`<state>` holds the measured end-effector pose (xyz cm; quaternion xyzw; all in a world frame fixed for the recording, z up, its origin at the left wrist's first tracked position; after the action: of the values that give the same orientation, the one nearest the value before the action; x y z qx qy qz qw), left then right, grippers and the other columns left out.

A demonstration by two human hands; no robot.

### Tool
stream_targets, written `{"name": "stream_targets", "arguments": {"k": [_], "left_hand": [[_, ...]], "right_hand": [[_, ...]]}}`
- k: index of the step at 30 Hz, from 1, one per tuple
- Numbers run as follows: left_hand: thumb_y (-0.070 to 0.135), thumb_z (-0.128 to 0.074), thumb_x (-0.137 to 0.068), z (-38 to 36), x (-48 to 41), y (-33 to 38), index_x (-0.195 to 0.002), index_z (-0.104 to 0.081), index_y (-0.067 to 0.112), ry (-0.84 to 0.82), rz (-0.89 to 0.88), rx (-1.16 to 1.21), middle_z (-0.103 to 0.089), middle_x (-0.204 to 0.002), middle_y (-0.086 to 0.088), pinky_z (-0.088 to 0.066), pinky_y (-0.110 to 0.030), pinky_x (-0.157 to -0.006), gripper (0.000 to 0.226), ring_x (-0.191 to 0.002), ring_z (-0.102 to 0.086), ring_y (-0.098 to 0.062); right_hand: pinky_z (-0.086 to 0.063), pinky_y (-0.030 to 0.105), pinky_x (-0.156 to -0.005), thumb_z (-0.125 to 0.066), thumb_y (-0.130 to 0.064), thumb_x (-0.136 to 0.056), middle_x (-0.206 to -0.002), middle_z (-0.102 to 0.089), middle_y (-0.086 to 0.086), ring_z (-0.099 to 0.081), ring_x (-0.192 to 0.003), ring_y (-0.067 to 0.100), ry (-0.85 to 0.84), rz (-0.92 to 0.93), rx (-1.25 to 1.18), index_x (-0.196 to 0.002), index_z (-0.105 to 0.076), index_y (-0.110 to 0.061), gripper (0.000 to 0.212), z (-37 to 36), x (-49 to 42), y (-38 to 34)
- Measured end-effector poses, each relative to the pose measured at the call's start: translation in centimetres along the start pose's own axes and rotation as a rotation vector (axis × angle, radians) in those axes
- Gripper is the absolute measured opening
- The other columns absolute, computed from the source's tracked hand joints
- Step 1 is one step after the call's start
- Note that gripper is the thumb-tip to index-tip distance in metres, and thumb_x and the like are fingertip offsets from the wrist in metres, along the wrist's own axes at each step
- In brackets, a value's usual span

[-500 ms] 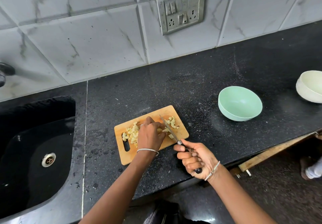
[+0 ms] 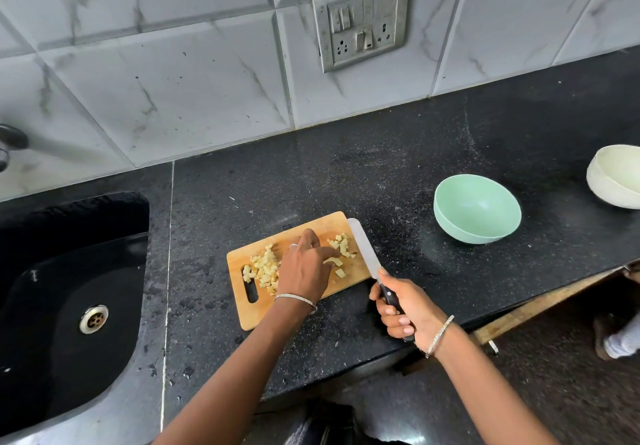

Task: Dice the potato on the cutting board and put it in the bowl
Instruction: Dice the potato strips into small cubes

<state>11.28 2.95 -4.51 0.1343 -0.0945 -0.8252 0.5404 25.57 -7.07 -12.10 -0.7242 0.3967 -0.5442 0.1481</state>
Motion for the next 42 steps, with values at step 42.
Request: {"name": "stream_targets", "arguments": {"k": [42], "left_hand": [[0.053,-0.068,-0.076,-0.8,-0.3,-1.8,-0.11,-0.067,0.027,-0.063,0.147,-0.163,-0.043,-0.118,-0.003,-0.046,-0.041,-0.089,0.042,-0.104,-0.048,-0.026]], "right_hand": [[-0.038,0.041,-0.067,-0.029,-0.056,-0.099,-0.096,-0.066,0.013,-0.062,-0.096,0.04,0.467,0.415,1.367,-0.085,-0.044,-0.023,0.04,-0.8,3.0,-1.0]]}}
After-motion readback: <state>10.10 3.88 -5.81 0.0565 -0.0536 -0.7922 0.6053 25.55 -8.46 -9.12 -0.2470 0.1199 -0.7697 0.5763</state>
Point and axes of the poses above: each hand's wrist, its own x-axis away from the middle knuckle, its own z-axis out of the back of the hand, y = z × x, the point moved 8 cm from there along -x, towards the middle knuckle
